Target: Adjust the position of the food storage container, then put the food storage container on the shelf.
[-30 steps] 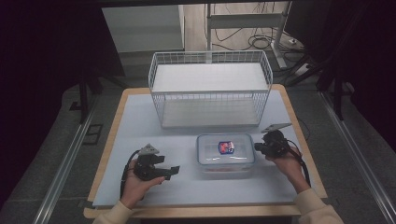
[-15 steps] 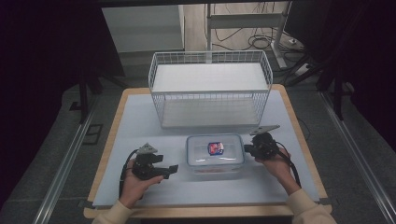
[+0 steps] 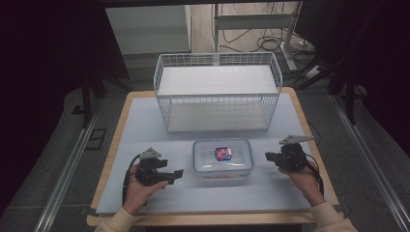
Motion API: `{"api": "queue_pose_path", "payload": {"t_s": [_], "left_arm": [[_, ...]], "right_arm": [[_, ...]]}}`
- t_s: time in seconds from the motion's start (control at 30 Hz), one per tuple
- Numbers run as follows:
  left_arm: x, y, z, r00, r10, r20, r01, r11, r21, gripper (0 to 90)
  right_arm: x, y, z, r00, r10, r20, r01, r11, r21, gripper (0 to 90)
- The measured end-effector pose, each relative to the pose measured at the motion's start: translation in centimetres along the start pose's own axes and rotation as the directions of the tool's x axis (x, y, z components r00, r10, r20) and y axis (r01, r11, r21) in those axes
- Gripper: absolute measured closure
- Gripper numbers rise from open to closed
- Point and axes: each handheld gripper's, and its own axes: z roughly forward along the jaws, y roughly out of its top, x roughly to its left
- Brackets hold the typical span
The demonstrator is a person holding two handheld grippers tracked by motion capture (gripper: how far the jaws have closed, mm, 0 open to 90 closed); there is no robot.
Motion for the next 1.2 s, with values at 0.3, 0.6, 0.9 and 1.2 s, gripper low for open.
{"api": "queue_pose_path", "payload": {"t_s": [0.3, 0.6, 0.9, 1.2], "left_arm": [[0.2, 0.1, -0.1, 0.9999, -0.008, -0.008, 0.008, 0.9999, -0.007, 17.6], [0.4, 0.6, -0.5, 0.9986, -0.051, -0.016, 0.05, 0.998, -0.038, 16.1], [-0.3, 1.6, -0.4, 0.9973, -0.063, 0.038, 0.065, 0.9966, -0.052, 15.1], [-1.5, 3.5, 0.4, 0.9983, -0.047, 0.036, 0.049, 0.9966, -0.067, 14.3]], "right_arm": [[-0.6, -1.6, -0.8, 0.998, 0.038, -0.051, -0.039, 0.999, -0.024, 74.8], [-0.4, -1.0, -1.4, 0.9922, 0.069, -0.104, -0.077, 0.994, -0.076, 28.9], [-0.5, -0.7, -1.7, 0.9835, 0.099, -0.152, -0.114, 0.988, -0.1, 21.8], [-0.2, -0.1, -2.2, 0.9811, 0.108, -0.161, -0.126, 0.987, -0.105, 18.7]]}}
